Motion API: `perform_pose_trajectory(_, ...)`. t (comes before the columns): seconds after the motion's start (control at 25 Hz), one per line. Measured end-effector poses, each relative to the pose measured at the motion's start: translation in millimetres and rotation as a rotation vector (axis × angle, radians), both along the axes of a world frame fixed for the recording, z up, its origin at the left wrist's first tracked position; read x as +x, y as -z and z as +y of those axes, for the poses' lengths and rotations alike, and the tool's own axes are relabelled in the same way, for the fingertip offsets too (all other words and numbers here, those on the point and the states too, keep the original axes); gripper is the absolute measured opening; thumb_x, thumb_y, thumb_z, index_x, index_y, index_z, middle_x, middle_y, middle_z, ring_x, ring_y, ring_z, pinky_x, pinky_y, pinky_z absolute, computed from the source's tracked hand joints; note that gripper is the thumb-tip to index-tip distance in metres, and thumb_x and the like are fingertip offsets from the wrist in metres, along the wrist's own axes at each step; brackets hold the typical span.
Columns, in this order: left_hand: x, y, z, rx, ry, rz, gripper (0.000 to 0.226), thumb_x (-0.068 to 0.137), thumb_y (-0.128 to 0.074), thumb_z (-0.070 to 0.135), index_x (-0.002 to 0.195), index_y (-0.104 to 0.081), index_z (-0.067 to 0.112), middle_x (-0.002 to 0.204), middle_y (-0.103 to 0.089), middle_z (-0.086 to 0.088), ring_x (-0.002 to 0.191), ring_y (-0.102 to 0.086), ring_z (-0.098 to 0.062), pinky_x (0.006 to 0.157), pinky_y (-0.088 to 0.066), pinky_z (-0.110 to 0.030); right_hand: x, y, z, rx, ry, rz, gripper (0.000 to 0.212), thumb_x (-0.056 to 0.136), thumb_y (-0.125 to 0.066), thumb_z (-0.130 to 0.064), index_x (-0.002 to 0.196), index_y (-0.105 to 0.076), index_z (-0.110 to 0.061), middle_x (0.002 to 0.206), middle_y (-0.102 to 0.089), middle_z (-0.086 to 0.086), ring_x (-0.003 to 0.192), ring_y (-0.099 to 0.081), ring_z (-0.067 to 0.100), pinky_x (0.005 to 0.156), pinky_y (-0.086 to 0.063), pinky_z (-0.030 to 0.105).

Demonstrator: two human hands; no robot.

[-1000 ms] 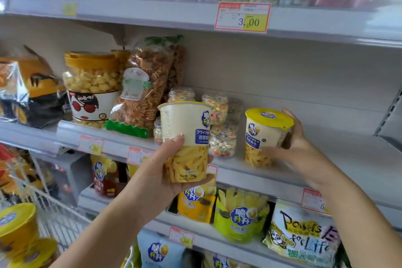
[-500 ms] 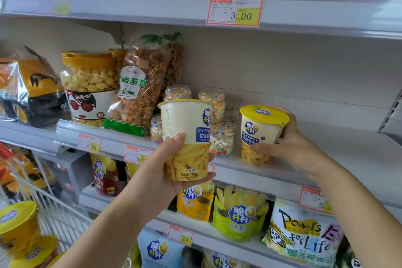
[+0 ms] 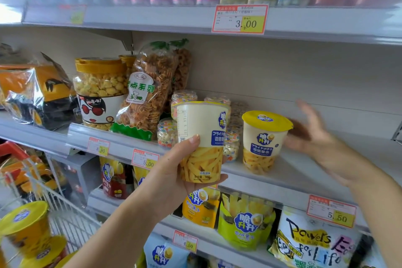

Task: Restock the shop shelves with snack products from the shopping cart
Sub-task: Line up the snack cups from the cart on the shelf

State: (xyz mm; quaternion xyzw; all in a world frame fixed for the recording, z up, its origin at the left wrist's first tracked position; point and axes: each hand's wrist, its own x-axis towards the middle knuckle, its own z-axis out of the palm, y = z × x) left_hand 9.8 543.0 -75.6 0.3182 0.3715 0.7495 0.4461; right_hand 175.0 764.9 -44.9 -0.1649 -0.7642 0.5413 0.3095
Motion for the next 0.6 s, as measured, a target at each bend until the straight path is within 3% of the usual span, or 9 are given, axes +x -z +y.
perform_pose_trajectory(0.12, -2, -7, 0, 0.001, 0.058, 0.051, 0.072, 0.043, -0.098, 0.045, 0.107, -0.078, 0.017, 0.116, -0.071, -0.018, 0.103, -0.071, -0.034, 0.075, -0.060, -0.047, 12, -28, -26, 0.325, 0.189, 0.272, 0.077, 0.057, -0.069, -0.081, 0.125, -0.045, -0.053, 0.133, -0.057, -0.017, 0.126, -0.050, -0.001, 0.110, -0.039, 0.032)
perform_pose_trajectory(0.2, -3, -15, 1, -0.002, 0.135, 0.097, 0.073, 0.048, -0.096, 0.047, 0.111, -0.077, 0.015, 0.114, -0.071, -0.017, 0.100, -0.071, -0.032, 0.072, -0.060, -0.045, 5, -41, -49, 0.473, 0.078, 0.171, 0.062, 0.068, -0.058, -0.079, 0.124, -0.053, -0.053, 0.133, -0.055, -0.024, 0.127, -0.049, -0.004, 0.108, -0.041, 0.031)
perform_pose_trajectory(0.32, -3, -26, 6, 0.000, 0.299, 0.183, 0.066, 0.062, -0.087, 0.053, 0.115, -0.074, 0.016, 0.110, -0.070, -0.015, 0.093, -0.070, -0.029, 0.067, -0.058, -0.040, -14, -59, -67, 0.374, -0.282, -0.061, 0.065, 0.068, -0.065, -0.069, 0.128, -0.054, -0.048, 0.132, -0.059, -0.018, 0.121, -0.056, 0.001, 0.098, -0.048, 0.033)
perform_pose_trajectory(0.4, -1, -32, 9, -0.012, 0.398, 0.207, 0.065, 0.068, -0.081, 0.056, 0.119, -0.071, 0.016, 0.111, -0.069, -0.014, 0.092, -0.069, -0.029, 0.064, -0.058, -0.037, -19, -70, -68, 0.250, -0.439, -0.075, 0.056, 0.074, -0.071, -0.044, 0.128, -0.056, -0.038, 0.121, -0.067, -0.011, 0.107, -0.067, 0.010, 0.082, -0.054, 0.027)
perform_pose_trajectory(0.48, 2, -37, 12, -0.029, 0.435, 0.207, 0.065, 0.071, -0.078, 0.059, 0.120, -0.071, 0.017, 0.114, -0.069, -0.014, 0.095, -0.070, -0.028, 0.064, -0.060, -0.036, -20, -75, -66, 0.182, -0.487, -0.046, 0.053, 0.074, -0.072, -0.026, 0.125, -0.060, -0.033, 0.111, -0.071, -0.005, 0.096, -0.071, 0.017, 0.072, -0.056, 0.026)
perform_pose_trajectory(0.6, 1, -44, 18, -0.065, 0.214, 0.112, 0.068, 0.077, -0.069, 0.058, 0.126, -0.066, 0.011, 0.119, -0.068, -0.017, 0.098, -0.071, -0.029, 0.069, -0.063, -0.038, -23, -83, -55, 0.183, -0.342, 0.157, 0.056, 0.065, -0.077, -0.030, 0.119, -0.062, -0.034, 0.111, -0.070, -0.007, 0.097, -0.069, 0.013, 0.074, -0.055, 0.024)
